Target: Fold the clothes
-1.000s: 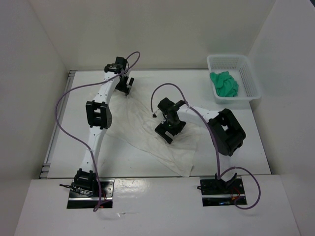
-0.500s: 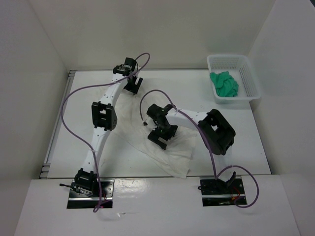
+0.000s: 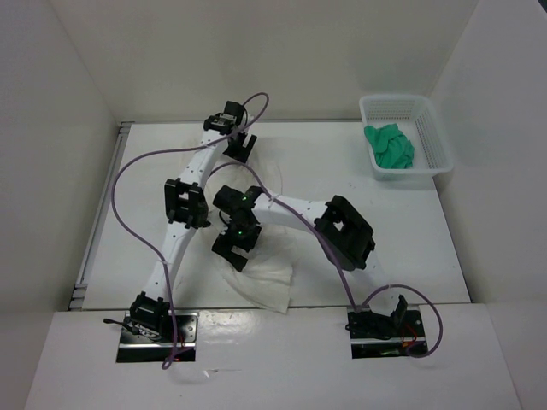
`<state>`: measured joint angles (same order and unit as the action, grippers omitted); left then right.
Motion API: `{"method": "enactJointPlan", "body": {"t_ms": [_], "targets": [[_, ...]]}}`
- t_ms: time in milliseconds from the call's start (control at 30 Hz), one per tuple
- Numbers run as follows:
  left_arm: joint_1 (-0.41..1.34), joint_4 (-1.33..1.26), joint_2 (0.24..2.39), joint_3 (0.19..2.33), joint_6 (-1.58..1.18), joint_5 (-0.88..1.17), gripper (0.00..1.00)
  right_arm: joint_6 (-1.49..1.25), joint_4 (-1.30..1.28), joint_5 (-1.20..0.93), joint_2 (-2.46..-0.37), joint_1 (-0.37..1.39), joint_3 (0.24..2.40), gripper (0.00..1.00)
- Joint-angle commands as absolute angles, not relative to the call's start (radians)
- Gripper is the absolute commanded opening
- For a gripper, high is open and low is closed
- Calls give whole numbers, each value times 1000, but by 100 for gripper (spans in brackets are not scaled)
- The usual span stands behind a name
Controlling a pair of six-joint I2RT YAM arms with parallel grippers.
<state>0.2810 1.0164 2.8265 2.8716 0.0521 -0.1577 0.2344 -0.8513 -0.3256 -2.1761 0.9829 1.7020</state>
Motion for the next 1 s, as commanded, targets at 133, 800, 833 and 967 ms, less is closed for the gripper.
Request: {"method": "enactJointPlan", "body": {"t_ms": [133,800,833,967], "targets": [[304,1060,2919,2881,49,-54,98,233,-801,-482,-2292,1063,1822,99],[-63,1134,2064,2354,-8,58,99,301,-622,-115,-1573,967,1522,99],[-63,1099,2030,2148,-8,70,99,301,-608,-151,-1572,916,1522,99],[-5,887,1930,1788,3,17,99,253,-646,-353,-1777,620,1636,99]]}}
